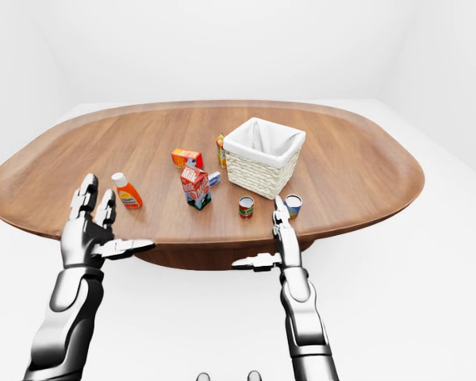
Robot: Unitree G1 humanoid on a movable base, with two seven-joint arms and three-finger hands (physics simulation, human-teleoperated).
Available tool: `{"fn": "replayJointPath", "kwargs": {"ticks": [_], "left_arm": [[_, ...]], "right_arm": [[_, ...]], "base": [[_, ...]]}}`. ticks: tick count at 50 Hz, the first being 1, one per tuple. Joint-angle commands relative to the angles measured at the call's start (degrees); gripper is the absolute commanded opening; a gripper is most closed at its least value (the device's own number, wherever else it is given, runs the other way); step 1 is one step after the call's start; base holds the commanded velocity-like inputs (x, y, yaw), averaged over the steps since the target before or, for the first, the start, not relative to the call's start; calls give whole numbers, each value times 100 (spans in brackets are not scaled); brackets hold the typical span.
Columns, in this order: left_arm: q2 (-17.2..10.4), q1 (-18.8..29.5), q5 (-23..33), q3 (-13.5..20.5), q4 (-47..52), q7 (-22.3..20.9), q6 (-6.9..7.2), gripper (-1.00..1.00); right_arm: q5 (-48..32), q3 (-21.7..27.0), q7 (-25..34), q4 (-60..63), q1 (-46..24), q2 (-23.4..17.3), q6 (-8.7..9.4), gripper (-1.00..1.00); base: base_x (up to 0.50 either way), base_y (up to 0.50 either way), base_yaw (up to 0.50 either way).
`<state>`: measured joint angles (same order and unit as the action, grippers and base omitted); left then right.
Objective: Pick up the alphabet soup, and put it in the basket.
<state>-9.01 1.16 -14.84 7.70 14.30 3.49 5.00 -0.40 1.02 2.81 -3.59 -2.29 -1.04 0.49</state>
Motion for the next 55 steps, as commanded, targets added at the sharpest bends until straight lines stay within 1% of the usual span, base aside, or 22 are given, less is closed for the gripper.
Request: {"fn": "replayJointPath", "kwargs": {"ticks": [1, 5, 9, 12, 13, 15, 22, 28, 32, 34, 35, 36, 38, 43, 44, 47, 51, 55], "left_arm": [[760, -881, 880, -695, 694, -488, 0, 100], [828, -868, 910, -619, 745, -560, 0, 100], [861, -866, 971, -611, 732, -596, 0, 100], [867, -868, 977, -607, 747, -604, 0, 100], [871, -810, 998, -592, 604, -607, 0, 100], [875, -801, 1010, -587, 573, -605, 0, 100], [884, -797, 1052, -591, 553, -592, 0, 100], [882, -800, 1080, -591, 537, -583, 0, 100], [885, -804, 1076, -589, 577, -574, 0, 100], [884, -803, 1075, -588, 581, -574, 0, 100], [887, -839, 1070, -598, 673, -573, 0, 100], [889, -848, 1062, -599, 703, -577, 0, 100], [891, -840, 1063, -603, 672, -580, 0, 100], [889, -876, 1069, -619, 776, -582, 0, 100], [886, -856, 1082, -612, 696, -587, 0, 100], [885, -874, 1105, -632, 677, -605, 0, 100], [885, -892, 1113, -635, 710, -612, 0, 100], [886, -885, 1135, -641, 660, -616, 0, 100]], "right_arm": [[-62, -39, 48, 80, 30, 10, -35, 100], [-88, -37, 65, 35, 10, 3, -90, 100], [-80, -27, 90, 10, 0, 4, -116, 100], [-86, -32, 90, 31, 4, 7, -101, 100], [-89, -32, 94, 27, 3, 5, -108, 100], [-100, -42, 84, 75, 11, 13, -64, 100], [-98, -12, 59, 78, 20, 7, -80, 100], [-140, 40, -68, 346, 139, -3, -49, 100], [-163, 48, -100, 327, 145, -7, -123, 100], [-173, 47, -109, 365, 158, -7, -100, 100], [-138, 53, -82, 379, 175, -7, -152, 100], [-136, 54, -83, 395, 178, -6, -146, 100], [-55, 55, -5, 402, 190, -5, -224, 100], [-41, 60, 11, 365, 175, -9, -235, 100], [-41, 59, 24, 337, 168, -14, -259, 100], [-53, 34, 38, 349, 166, -6, -222, 100], [-45, 41, 58, 281, 151, -12, -270, 100], [-47, 21, 67, 331, 161, -1, -222, 100]], "base": [[0, 0, 0], [0, 0, 0], [0, 0, 0], [0, 0, 0], [0, 0, 0], [0, 0, 0], [0, 0, 0], [0, 0, 0], [0, 0, 0], [0, 0, 0], [0, 0, 0], [0, 0, 0], [0, 0, 0], [0, 0, 0], [0, 0, 0], [0, -29, 0], [0, -29, 0], [0, -29, 0]]}}
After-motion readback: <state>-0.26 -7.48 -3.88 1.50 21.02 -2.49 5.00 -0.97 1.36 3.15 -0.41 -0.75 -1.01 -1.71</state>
